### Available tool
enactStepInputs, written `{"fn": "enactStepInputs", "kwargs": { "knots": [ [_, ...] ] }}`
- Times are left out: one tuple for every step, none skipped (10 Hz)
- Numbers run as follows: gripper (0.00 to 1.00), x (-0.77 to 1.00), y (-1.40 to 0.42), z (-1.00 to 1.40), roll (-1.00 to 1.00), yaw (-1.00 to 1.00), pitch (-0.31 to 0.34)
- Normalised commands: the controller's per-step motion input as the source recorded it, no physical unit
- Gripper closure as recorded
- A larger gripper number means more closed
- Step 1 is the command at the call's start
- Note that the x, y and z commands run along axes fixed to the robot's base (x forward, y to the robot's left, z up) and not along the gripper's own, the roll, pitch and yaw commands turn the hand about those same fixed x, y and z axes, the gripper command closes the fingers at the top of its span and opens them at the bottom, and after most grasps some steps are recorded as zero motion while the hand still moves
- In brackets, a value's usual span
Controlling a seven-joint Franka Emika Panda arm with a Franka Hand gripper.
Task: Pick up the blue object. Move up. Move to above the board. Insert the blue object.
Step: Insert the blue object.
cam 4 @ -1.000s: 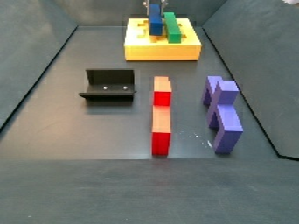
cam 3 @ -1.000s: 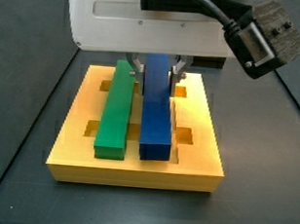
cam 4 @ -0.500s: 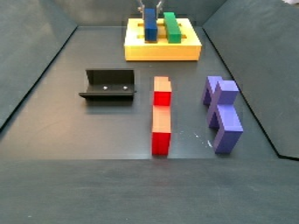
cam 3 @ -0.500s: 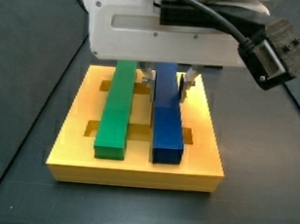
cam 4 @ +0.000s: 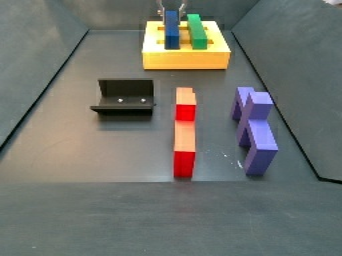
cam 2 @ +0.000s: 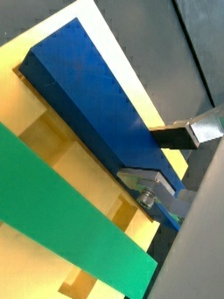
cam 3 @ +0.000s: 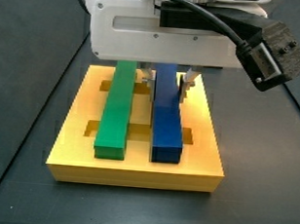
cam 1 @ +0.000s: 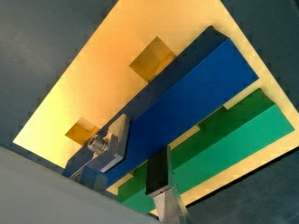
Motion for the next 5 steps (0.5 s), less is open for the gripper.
{"fn": "enactStepInputs", "kwargs": {
  "knots": [
    [1.00,0.00,0.09,-0.04,0.12,0.00,0.007],
    [1.00,0.02,0.00,-0.10,0.06,0.00,0.007],
    [1.00,0.00,-0.15,-0.17,0.02,0.00,0.000],
    [1.00,0.00,-0.17,-0.21,0.02,0.00,0.000],
    [1.00,-0.03,-0.11,-0.22,0.02,0.00,0.000]
  ]
}}
